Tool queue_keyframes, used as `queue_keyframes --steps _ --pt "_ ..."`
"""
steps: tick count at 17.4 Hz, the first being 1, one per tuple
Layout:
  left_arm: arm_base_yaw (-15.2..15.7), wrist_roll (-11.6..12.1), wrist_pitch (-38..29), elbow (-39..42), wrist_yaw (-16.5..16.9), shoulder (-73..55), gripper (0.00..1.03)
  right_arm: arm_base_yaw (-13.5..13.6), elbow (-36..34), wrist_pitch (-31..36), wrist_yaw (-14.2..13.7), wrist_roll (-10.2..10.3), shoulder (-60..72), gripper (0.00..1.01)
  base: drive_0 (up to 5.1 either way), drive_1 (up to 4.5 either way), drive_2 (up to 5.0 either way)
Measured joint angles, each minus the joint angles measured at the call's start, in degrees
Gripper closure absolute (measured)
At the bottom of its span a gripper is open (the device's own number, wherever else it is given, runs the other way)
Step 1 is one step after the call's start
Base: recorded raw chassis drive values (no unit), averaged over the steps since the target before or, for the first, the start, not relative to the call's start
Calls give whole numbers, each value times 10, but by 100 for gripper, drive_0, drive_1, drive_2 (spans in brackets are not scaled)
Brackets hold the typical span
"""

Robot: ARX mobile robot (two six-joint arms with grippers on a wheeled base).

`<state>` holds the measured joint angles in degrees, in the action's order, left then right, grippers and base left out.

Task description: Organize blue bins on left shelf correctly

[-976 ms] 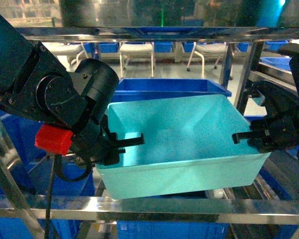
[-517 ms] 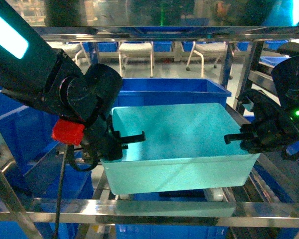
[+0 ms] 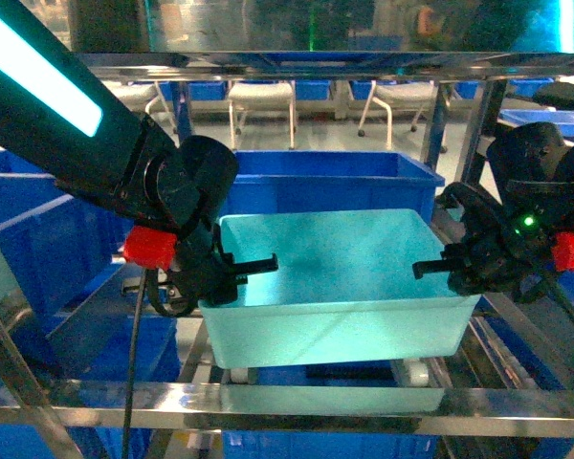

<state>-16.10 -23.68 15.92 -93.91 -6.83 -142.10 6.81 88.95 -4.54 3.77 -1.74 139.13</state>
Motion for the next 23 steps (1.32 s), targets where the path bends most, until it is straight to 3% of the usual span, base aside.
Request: queue_keyframes --steps 6,7,9,15,16,18,23 --pt "1 6 10 -37 2 -30 101 -1 15 -10 -4 7 20 99 0 0 0" --pt "1 2 7 -37 4 -30 94 -1 15 -10 -3 6 20 99 0 0 0" --pt "1 1 3 -47 5 -30 72 1 15 -10 -8 -9 20 78 0 0 0" --pt "1 0 -7 -43 3 -28 7 3 13 7 -7 -14 19 13 0 0 0" --pt "2 -3 -31 -7 2 -6 5 5 -4 38 4 -12 12 1 0 0 0" --pt "5 -3 -64 50 -2 42 5 15 -40 95 28 -8 -15 3 0 0 0" --pt "13 -7 -148 135 -3 92 5 38 -91 184 52 18 -43 3 0 0 0"
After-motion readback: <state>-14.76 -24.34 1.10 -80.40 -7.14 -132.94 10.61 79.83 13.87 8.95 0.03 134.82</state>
